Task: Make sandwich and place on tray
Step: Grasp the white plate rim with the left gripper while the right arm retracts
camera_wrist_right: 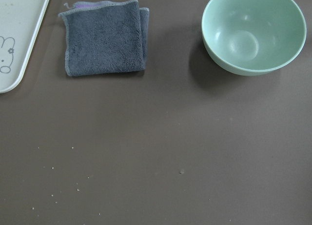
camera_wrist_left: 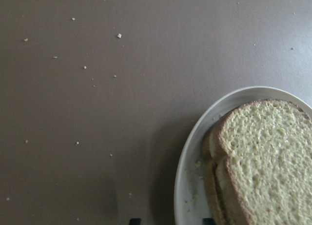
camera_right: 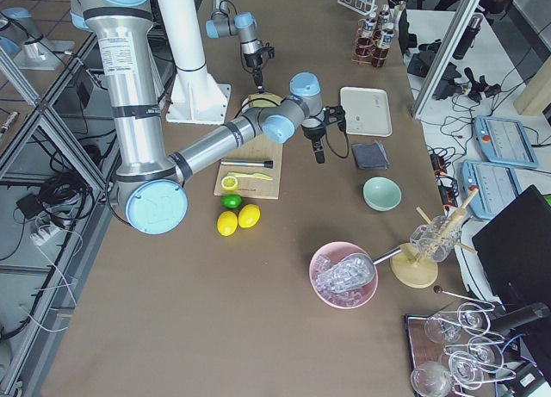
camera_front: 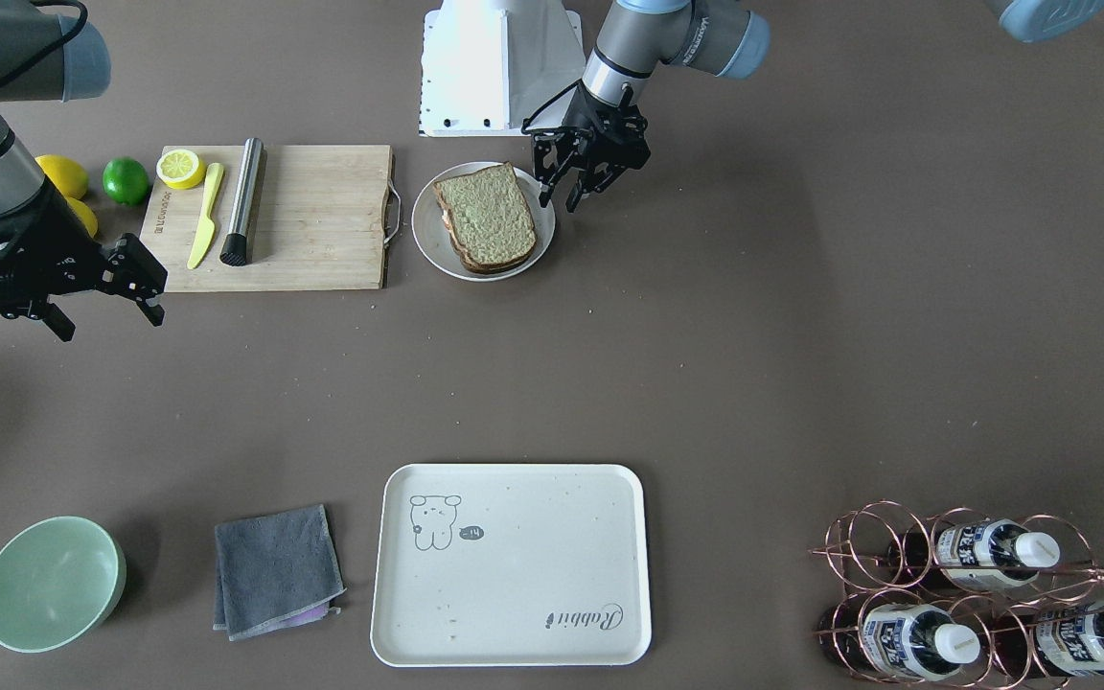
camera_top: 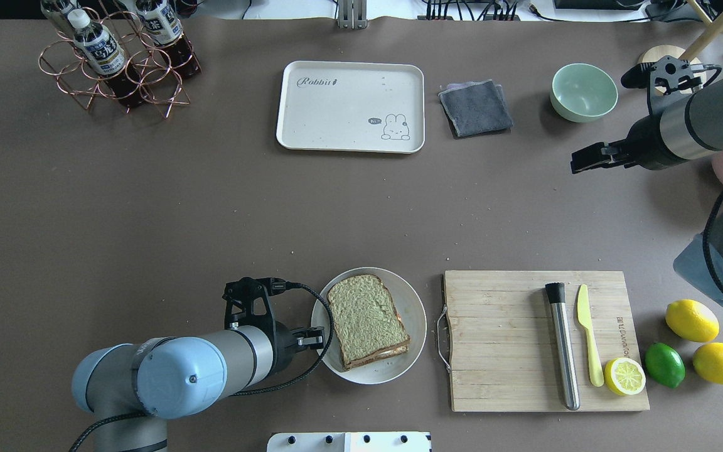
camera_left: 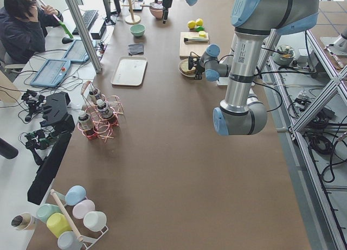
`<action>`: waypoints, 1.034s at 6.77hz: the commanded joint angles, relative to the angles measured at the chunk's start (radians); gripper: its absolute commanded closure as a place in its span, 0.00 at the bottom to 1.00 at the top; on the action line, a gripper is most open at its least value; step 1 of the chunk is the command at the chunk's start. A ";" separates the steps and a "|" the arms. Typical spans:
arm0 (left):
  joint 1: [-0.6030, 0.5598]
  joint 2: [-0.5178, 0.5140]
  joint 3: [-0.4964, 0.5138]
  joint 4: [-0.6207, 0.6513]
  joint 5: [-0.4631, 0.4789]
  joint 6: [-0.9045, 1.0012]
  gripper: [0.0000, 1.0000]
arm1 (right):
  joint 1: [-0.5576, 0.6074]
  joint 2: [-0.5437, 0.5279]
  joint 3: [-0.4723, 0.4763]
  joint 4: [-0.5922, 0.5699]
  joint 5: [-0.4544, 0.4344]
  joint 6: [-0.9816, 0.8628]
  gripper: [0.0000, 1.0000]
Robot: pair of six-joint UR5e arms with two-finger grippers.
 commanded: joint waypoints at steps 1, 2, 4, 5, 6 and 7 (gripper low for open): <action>0.000 -0.013 0.013 0.001 0.000 0.002 0.68 | 0.000 -0.001 -0.002 0.000 -0.002 0.000 0.00; 0.000 -0.013 0.018 -0.001 0.000 0.002 0.68 | 0.000 -0.001 -0.002 0.001 -0.002 0.001 0.00; 0.000 -0.016 0.029 -0.001 0.001 0.002 0.68 | 0.000 -0.002 -0.002 0.001 -0.002 0.001 0.00; -0.002 -0.042 0.056 -0.001 0.001 0.002 0.86 | 0.000 -0.005 -0.002 0.001 -0.002 0.000 0.00; -0.003 -0.047 0.059 -0.001 0.001 0.002 1.00 | 0.002 -0.007 -0.002 0.001 -0.002 0.000 0.00; -0.008 -0.048 0.059 -0.001 0.000 0.005 1.00 | 0.002 -0.010 -0.002 0.001 0.000 0.000 0.00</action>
